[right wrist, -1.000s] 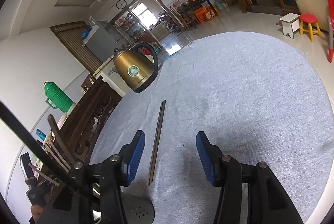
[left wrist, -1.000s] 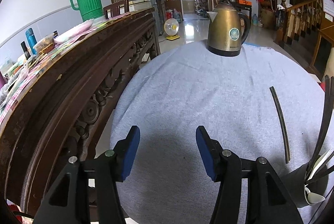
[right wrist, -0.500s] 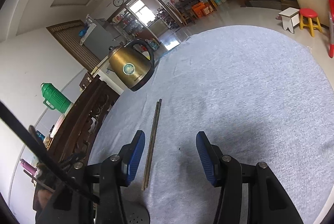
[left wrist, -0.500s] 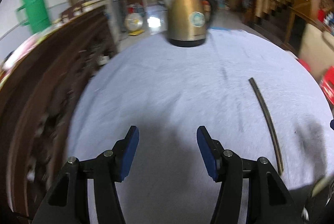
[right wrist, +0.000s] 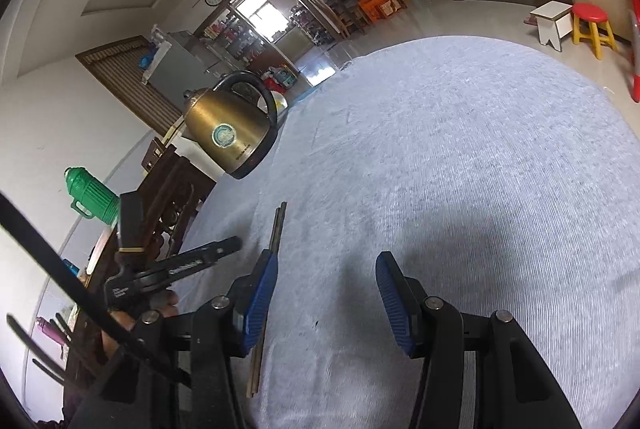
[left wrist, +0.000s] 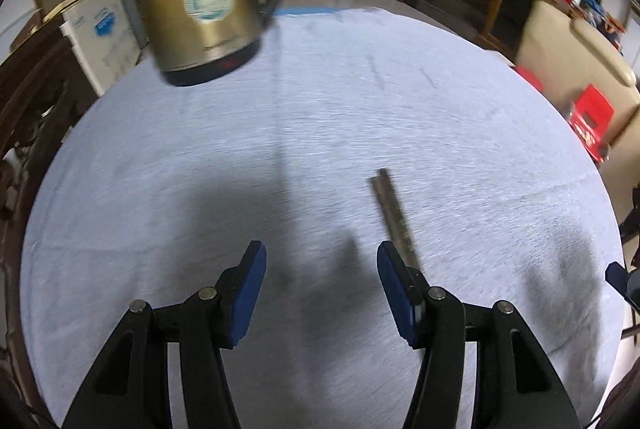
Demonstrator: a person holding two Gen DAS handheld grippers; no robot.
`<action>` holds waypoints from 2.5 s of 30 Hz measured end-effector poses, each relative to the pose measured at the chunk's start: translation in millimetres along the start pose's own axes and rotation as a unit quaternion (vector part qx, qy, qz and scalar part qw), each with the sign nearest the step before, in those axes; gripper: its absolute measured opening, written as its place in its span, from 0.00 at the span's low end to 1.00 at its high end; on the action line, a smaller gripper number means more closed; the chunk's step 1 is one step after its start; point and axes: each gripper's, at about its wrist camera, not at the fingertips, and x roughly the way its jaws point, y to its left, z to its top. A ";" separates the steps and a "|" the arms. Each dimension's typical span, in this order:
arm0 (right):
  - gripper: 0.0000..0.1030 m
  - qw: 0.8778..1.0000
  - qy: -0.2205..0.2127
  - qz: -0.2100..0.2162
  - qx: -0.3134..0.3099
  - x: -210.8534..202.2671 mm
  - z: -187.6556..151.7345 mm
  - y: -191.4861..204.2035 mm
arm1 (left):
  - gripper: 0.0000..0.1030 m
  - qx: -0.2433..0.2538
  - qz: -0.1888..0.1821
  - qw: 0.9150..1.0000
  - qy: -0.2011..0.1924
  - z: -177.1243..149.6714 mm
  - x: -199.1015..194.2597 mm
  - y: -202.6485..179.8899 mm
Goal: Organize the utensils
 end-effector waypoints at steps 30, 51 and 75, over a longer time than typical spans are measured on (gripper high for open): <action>0.52 1.000 0.011 0.012 0.001 23.6 12.9 -4.8 | 0.60 -0.031 -0.026 0.998 0.044 15.1 32.1 3.3; 0.52 0.999 0.030 0.019 -0.027 38.4 4.2 16.0 | 0.57 -0.066 -0.021 0.997 0.033 -5.0 26.1 49.3; 0.52 0.989 0.108 0.023 -0.095 87.3 17.5 53.0 | 0.35 -0.084 -0.039 0.996 0.018 -25.8 -16.0 64.9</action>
